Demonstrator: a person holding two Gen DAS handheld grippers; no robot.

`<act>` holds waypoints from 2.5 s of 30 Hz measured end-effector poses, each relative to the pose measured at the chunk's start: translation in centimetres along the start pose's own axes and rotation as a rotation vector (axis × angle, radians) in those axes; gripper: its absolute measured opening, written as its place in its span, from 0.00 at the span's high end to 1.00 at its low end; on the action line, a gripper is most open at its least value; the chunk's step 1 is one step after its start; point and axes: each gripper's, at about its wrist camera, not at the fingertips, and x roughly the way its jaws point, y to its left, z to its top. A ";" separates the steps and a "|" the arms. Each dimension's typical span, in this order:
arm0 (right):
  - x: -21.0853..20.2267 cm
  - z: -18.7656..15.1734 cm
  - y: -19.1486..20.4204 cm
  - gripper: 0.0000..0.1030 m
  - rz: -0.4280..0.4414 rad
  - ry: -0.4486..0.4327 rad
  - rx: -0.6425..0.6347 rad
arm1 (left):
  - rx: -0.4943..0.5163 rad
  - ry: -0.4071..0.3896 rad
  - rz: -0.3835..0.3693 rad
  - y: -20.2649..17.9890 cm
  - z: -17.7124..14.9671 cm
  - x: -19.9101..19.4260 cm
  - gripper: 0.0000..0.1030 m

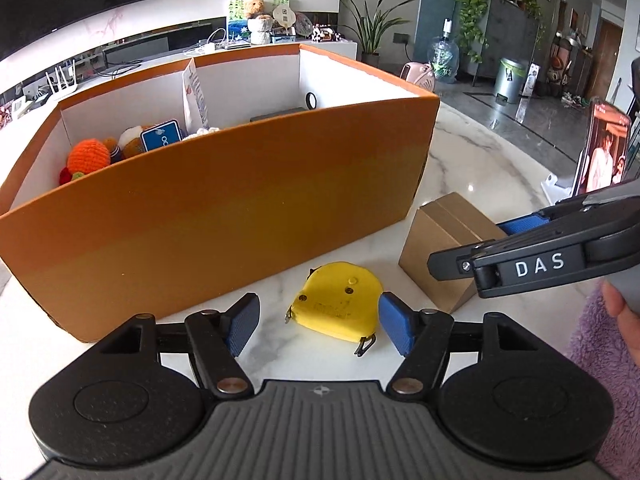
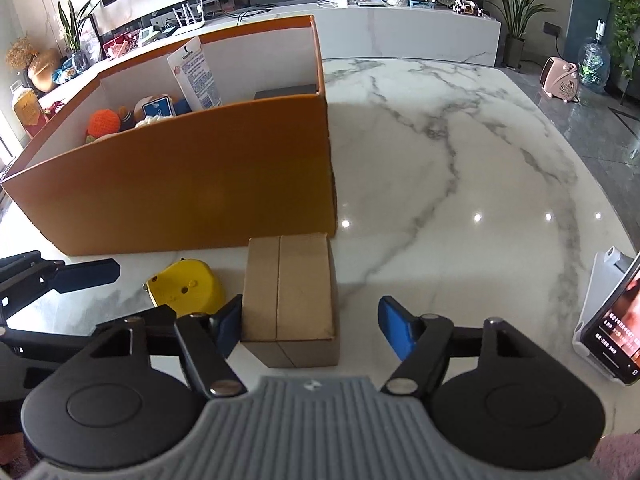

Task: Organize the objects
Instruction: 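Move left gripper to yellow tape measure while right gripper approaches brown cardboard box, then close left gripper on the tape measure while right gripper closes on the cardboard box, then lift the tape measure and cardboard box and carry both over the orange box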

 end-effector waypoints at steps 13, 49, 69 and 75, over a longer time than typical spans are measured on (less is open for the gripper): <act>0.2 -0.2 0.0 0.51 0.030 0.026 0.006 | 0.117 0.009 -0.017 -1.2 0.7 1.7 0.23; 0.6 0.6 -0.7 0.48 0.078 0.007 0.069 | 0.093 0.072 -0.035 -0.7 1.0 2.7 0.36; -2.5 0.5 -0.2 0.50 0.087 -0.053 0.050 | -0.016 0.012 -0.041 0.2 1.4 -1.5 0.39; -5.0 0.8 0.1 0.50 0.127 -0.088 0.064 | -0.038 -0.061 -0.056 -0.1 2.3 -4.5 0.39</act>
